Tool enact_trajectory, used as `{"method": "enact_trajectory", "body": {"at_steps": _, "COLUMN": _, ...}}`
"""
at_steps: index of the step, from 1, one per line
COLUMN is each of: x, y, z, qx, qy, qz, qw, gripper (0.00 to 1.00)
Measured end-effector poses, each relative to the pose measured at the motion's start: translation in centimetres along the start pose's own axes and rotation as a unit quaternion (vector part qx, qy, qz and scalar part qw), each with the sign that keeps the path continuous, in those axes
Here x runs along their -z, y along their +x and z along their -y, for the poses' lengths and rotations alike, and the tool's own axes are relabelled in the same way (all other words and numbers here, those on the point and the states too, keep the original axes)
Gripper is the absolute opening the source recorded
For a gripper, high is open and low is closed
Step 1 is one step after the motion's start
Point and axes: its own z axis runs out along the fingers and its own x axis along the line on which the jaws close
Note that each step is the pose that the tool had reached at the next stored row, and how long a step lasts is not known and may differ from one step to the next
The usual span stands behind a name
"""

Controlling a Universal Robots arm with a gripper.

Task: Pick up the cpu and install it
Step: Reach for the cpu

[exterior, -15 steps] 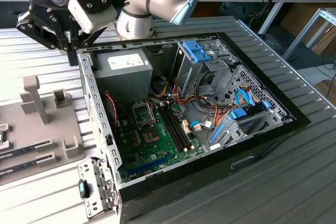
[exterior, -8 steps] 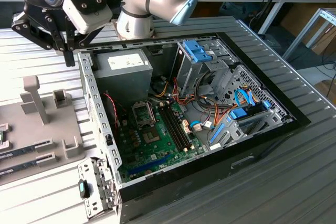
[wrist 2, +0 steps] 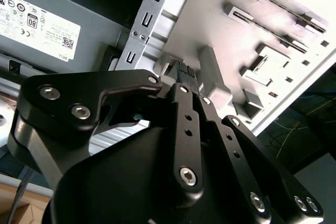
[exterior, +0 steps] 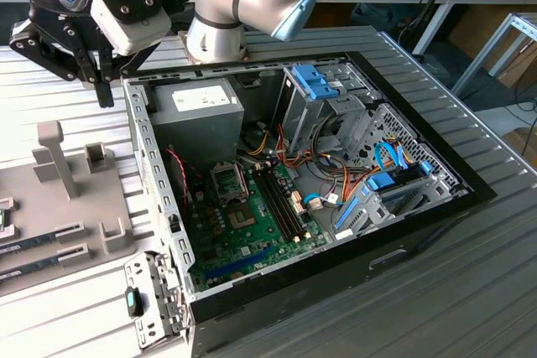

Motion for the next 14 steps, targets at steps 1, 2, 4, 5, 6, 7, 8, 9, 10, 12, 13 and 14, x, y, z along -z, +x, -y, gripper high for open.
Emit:
{"method": "enact_trajectory", "body": {"at_steps": 1, "x": 0.00, "y": 0.12, "z": 0.01, "qx": 0.000, "qy": 0.0000, "qz": 0.0000, "qw": 1.00000, "gripper": 0.11}}
{"method": "enact_trajectory", "body": {"at_steps": 2, "x": 0.00, "y": 0.20, "z": 0.02, "qx": 0.000, "qy": 0.0000, "qz": 0.0000, "qw": 1.00000, "gripper": 0.11}}
{"method": "enact_trajectory", "body": {"at_steps": 4, "x": 0.00, "y": 0.41, "z": 0.03, "qx": 0.000, "qy": 0.0000, "qz": 0.0000, "qw": 1.00000, "gripper": 0.11}}
{"method": "enact_trajectory", "body": {"at_steps": 5, "x": -0.01, "y": 0.49, "z": 0.04, "qx": 0.000, "qy": 0.0000, "qz": 0.0000, "qw": 1.00000, "gripper": 0.11}}
{"method": "enact_trajectory", "body": {"at_steps": 6, "x": -0.01, "y": 0.60, "z": 0.04, "qx": 0.000, "qy": 0.0000, "qz": 0.0000, "qw": 1.00000, "gripper": 0.11}}
{"method": "enact_trajectory", "body": {"at_steps": 7, "x": -0.01, "y": 0.67, "z": 0.05, "qx": 0.000, "qy": 0.0000, "qz": 0.0000, "qw": 1.00000, "gripper": 0.11}}
{"method": "enact_trajectory", "body": {"at_steps": 8, "x": -0.01, "y": 0.79, "z": 0.06, "qx": 0.000, "qy": 0.0000, "qz": 0.0000, "qw": 1.00000, "gripper": 0.11}}
{"method": "enact_trajectory", "body": {"at_steps": 9, "x": -0.01, "y": 0.91, "z": 0.07, "qx": 0.000, "qy": 0.0000, "qz": 0.0000, "qw": 1.00000, "gripper": 0.11}}
{"method": "enact_trajectory", "body": {"at_steps": 10, "x": -0.01, "y": 0.99, "z": 0.08, "qx": 0.000, "qy": 0.0000, "qz": 0.0000, "qw": 1.00000, "gripper": 0.11}}
{"method": "enact_trajectory", "body": {"at_steps": 12, "x": -0.02, "y": 1.30, "z": 0.10, "qx": 0.000, "qy": 0.0000, "qz": 0.0000, "qw": 1.00000, "gripper": 0.11}}
{"method": "enact_trajectory", "body": {"at_steps": 13, "x": -0.02, "y": 1.44, "z": 0.11, "qx": 0.000, "qy": 0.0000, "qz": 0.0000, "qw": 1.00000, "gripper": 0.11}}
{"method": "enact_trajectory", "body": {"at_steps": 14, "x": -0.02, "y": 1.64, "z": 0.13, "qx": 0.000, "qy": 0.0000, "qz": 0.0000, "qw": 1.00000, "gripper": 0.11}}
